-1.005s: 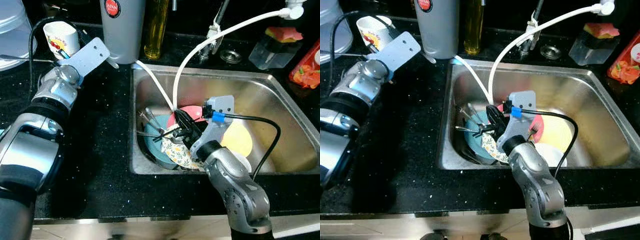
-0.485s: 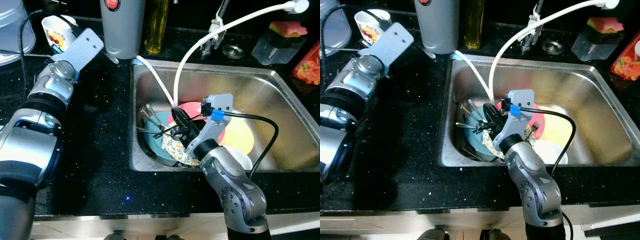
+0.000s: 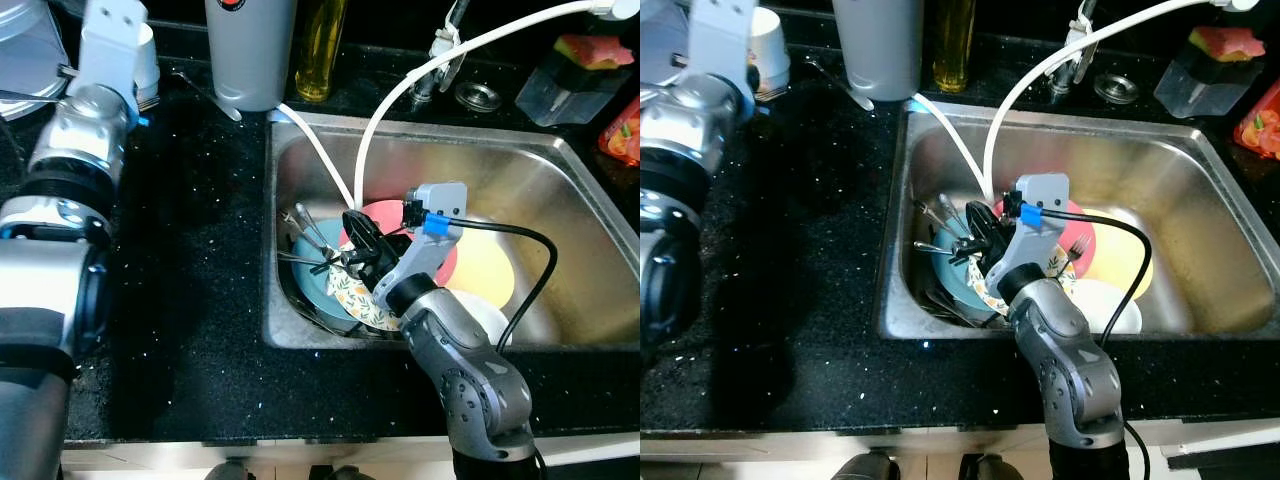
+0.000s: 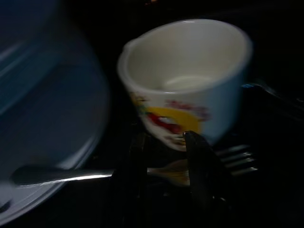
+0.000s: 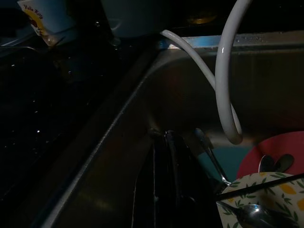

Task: Kitchen organization

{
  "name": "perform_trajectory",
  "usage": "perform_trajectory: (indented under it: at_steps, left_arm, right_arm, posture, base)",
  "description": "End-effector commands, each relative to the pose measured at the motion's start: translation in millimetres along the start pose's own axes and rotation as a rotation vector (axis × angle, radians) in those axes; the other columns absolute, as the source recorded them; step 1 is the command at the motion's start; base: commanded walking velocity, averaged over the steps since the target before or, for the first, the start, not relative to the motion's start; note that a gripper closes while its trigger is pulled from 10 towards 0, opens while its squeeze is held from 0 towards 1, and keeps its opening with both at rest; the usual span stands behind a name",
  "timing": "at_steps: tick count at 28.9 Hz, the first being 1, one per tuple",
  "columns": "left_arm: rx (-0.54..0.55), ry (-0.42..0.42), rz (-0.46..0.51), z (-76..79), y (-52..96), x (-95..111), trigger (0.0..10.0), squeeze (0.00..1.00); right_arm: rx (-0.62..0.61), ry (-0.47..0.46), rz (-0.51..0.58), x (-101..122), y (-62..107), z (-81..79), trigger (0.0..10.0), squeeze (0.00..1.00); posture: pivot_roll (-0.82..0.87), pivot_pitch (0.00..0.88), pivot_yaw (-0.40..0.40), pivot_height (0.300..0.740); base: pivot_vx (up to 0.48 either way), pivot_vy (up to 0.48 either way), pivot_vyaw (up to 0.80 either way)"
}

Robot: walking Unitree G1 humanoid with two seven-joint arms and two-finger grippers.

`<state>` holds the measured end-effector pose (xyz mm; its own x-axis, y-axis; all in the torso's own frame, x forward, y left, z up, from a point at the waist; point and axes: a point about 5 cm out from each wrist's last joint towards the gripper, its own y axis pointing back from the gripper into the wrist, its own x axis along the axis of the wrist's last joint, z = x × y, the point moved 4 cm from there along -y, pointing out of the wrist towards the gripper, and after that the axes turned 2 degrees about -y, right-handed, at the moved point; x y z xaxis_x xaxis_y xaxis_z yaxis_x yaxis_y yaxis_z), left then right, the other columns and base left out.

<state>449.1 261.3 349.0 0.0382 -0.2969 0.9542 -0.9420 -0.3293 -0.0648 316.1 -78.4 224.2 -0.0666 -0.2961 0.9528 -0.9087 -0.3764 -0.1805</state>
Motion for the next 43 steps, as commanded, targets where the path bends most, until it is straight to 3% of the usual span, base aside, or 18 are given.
perform_trajectory:
  at_steps: [1, 7, 9, 12, 15, 17, 21, 22, 23, 24, 25, 26, 28, 31, 35, 37, 38, 43]
  left_arm:
    - [0.054, 0.054, -0.012, -15.0, 0.8, 6, 10.0, 0.0]
    - [0.235, 0.21, -0.077, -49.5, 5.9, -2, 10.0, 0.0]
    - [0.235, 0.21, -0.077, -49.5, 5.9, -2, 10.0, 0.0]
    - [0.349, 0.176, -0.053, -62.3, 13.3, -2, 10.0, 0.0]
    - [0.418, 0.148, -0.101, -66.6, 18.1, -17, 10.0, 0.0]
    - [0.368, 0.148, -0.121, -57.9, 14.9, -23, 10.0, 0.0]
    - [0.179, 0.153, -0.07, -20.0, 12.5, -14, 10.0, 0.0]
    - [0.071, 0.223, 0.043, -0.8, 18.4, 7, 10.0, 0.0]
    - [-0.023, 0.208, 0.183, 13.8, 28.5, 31, 10.0, 0.0]
    - [-0.023, 0.208, 0.183, 13.8, 28.5, 31, 10.0, 0.0]
    - [-0.138, 0.162, 0.305, 31.6, 45.2, 50, 10.0, 0.0]
    - [-0.138, 0.162, 0.305, 31.6, 45.2, 50, 10.0, 0.0]
    - [-0.295, 0.124, 0.441, 53.9, 69.4, 62, 10.0, 0.0]
    - [-0.324, 0.124, 0.454, 57.5, 73.2, 62, 10.0, 0.0]
    - [-0.446, 0.064, 0.508, 78.1, 102.3, 53, 10.0, 0.0]
    - [-0.462, 0.063, 0.507, 80.8, 107.2, 50, 10.0, 0.0]
    - [-0.519, 0.077, 0.473, 89.6, 121.0, 41, 10.0, 0.0]
    - [-0.593, 0.106, 0.448, 99.3, 147.4, 40, 10.0, 0.0]
  right_arm:
    - [-0.018, 0.0, 0.006, 0, -0.1, 6.7, 10.0, 0.0]
    - [-0.017, 0.006, 0.022, 3, -4.0, 7.7, 10.0, 0.0]
    - [-0.017, 0.006, 0.022, 3, -4.0, 7.7, 10.0, 0.0]
    - [-0.022, 0.013, 0.024, 3, -4.7, 10.8, 10.0, 0.0]
    - [-0.026, 0.021, 0.024, 3, -5.5, 13.8, 10.0, 0.0]
    - [-0.024, 0.023, 0.025, 3, -6.1, 14.0, 10.0, 0.0]
    - [-0.023, 0.03, 0.027, 3, -6.5, 14.6, 10.0, 0.0]
    - [-0.026, 0.032, 0.029, 4, -6.1, 15.5, 10.0, 0.0]
    - [-0.031, 0.035, 0.031, 4, -5.7, 16.3, 10.0, 0.0]
    - [-0.031, 0.035, 0.031, 4, -5.7, 16.3, 10.0, 0.0]
    - [-0.033, 0.038, 0.035, 5, -5.6, 17.4, 10.0, 0.0]
    - [-0.033, 0.038, 0.035, 5, -5.6, 17.4, 10.0, 0.0]
    - [-0.039, 0.043, 0.041, 6, -5.3, 19.9, 10.0, 0.0]
    - [-0.04, 0.044, 0.043, 7, -5.3, 20.2, 10.0, 0.0]
    - [-0.047, 0.048, 0.046, 8, -4.3, 22.5, 10.0, 0.0]
    - [-0.049, 0.048, 0.046, 8, -4.0, 23.0, 10.0, 0.0]
    - [-0.052, 0.05, 0.044, 7, -3.1, 23.9, 10.0, 0.0]
    - [-0.053, 0.053, 0.037, 6, -2.1, 24.6, 10.0, 0.0]
  posture:
    - [0.35, 0.145, -0.094, 0.74]
    - [0.35, 0.12, -0.091, 0.74]
    - [0.35, 0.12, -0.091, 0.74]
    - [0.34, 0.109, -0.093, 0.74]
    - [0.34, 0.105, -0.096, 0.74]
    - [0.34, 0.103, -0.095, 0.74]
    - [0.33, 0.1, -0.093, 0.74]
    - [0.33, 0.1, -0.092, 0.74]
    - [0.33, 0.099, -0.091, 0.74]
    - [0.33, 0.099, -0.091, 0.74]
    - [0.32, 0.097, -0.091, 0.74]
    - [0.32, 0.097, -0.091, 0.74]
    - [0.32, 0.093, -0.091, 0.74]
    - [0.32, 0.093, -0.091, 0.74]
    - [0.31, 0.093, -0.096, 0.74]
    - [0.31, 0.093, -0.096, 0.74]
    - [0.31, 0.093, -0.097, 0.74]
    - [0.31, 0.093, -0.1, 0.74]
  base:
    - [0.0, 0.0, 0.0]
    - [0.0, 0.0, 0.0]
    - [0.0, 0.0, 0.0]
    - [0.0, 0.0, 0.0]
    - [0.0, 0.0, 0.0]
    - [0.0, 0.0, 0.0]
    - [0.0, 0.0, 0.0]
    - [0.0, 0.0, 0.0]
    - [0.0, 0.0, 0.0]
    - [0.0, 0.0, 0.0]
    - [0.0, 0.0, 0.0]
    - [0.0, 0.0, 0.0]
    - [0.0, 0.0, 0.0]
    - [0.0, 0.0, 0.0]
    - [0.0, 0.0, 0.0]
    - [0.0, 0.0, 0.0]
    - [0.0, 0.0, 0.0]
    - [0.0, 0.0, 0.0]
